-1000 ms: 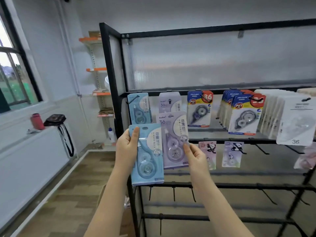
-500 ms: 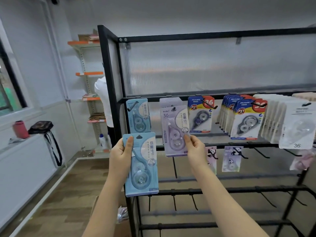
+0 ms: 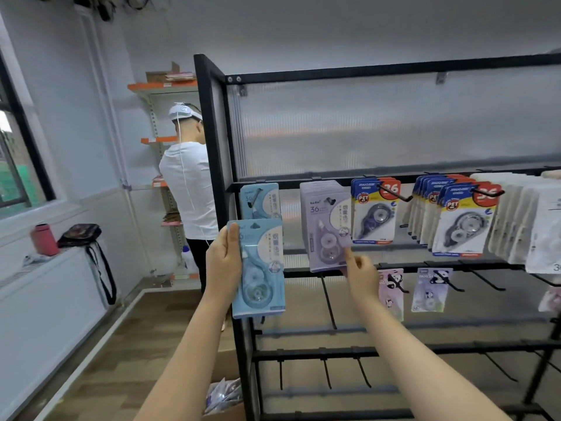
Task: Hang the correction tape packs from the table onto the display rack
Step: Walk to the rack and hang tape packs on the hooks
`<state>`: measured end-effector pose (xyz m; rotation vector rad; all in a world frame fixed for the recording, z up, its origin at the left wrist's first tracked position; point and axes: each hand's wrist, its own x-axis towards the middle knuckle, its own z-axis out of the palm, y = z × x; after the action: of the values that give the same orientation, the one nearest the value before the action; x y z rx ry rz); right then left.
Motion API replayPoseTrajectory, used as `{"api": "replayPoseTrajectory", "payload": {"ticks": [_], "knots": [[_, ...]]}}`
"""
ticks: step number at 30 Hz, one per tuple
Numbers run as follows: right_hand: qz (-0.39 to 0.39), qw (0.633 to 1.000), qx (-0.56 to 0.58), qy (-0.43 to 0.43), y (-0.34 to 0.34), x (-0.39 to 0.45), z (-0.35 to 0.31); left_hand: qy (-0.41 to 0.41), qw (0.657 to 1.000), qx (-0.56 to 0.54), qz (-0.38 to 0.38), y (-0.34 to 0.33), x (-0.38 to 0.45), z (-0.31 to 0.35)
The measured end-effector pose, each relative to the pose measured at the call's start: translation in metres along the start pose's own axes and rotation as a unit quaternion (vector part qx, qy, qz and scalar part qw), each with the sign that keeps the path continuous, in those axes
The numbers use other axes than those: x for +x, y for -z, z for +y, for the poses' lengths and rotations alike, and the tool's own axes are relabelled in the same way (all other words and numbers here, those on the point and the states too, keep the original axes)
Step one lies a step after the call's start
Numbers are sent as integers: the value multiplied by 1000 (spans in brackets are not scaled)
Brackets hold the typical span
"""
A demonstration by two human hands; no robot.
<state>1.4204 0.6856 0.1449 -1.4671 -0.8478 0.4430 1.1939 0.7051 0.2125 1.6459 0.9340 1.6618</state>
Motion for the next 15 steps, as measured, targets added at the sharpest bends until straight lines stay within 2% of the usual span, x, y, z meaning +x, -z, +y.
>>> {"api": "replayPoseTrajectory", "payload": {"ticks": [6, 11, 15], "knots": [[-62, 996, -62, -32, -26, -43, 52, -47, 998, 18, 28, -5, 38, 0], [-155, 971, -175, 49, -50, -57, 52, -62, 995, 70, 23, -13, 53, -17], [-205, 941, -247, 103, -65, -57, 44, -36, 995, 94, 10, -20, 64, -23]]}}
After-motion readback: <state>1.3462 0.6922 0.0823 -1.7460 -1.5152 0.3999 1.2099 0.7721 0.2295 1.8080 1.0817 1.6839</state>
